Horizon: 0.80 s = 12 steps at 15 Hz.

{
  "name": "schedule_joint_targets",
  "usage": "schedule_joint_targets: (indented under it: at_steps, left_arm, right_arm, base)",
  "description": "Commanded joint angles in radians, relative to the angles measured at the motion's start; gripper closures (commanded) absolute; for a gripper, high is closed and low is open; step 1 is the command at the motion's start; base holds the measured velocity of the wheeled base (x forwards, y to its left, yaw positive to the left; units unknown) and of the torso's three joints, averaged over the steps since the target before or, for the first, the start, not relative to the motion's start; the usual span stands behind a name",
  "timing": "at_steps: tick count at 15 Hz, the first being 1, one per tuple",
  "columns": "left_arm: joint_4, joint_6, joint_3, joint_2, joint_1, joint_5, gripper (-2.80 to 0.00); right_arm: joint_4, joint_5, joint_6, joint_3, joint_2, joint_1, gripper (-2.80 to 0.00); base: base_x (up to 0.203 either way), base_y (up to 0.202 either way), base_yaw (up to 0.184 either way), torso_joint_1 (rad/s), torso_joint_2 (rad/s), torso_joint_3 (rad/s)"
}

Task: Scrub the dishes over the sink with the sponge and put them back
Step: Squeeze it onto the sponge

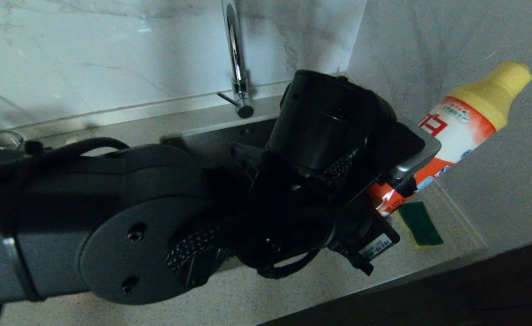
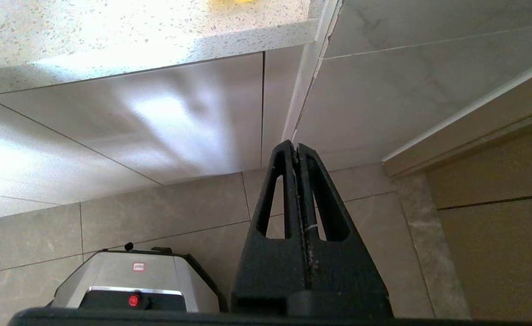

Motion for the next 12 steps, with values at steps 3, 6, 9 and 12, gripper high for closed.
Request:
schedule_joint_targets:
  at_steps: [3,6,9,12]
  left_arm:
    - [-0.015,0.005,0.091,0.006,-0.008,0.001,0.0]
    - [-0.016,0.009,0.152,0.009,-0.034,0.003,0.0]
    - [-0.017,0.009,0.149,0.024,-0.044,0.005,0.0]
    - [-0.019,0.004,0.176,0.04,-0.044,0.004,0.0]
  right_arm:
    - [0.002,0.0,0.0,0.0,0.001,0.0,0.0]
    - [0.002,0.0,0.0,0.001,0.001,0.0,0.0]
    - [0.002,0.0,0.0,0.0,0.001,0.0,0.0]
    - [0.002,0.0,0.0,0.0,0.001,0.0,0.0]
  base:
    - [0.0,0.0,0.0,0.0,0.0,0.0]
    - [0.0,0.0,0.0,0.0,0.0,0.0]
    - [0.0,0.0,0.0,0.0,0.0,0.0]
    - [0.0,0.0,0.0,0.0,0.0,0.0]
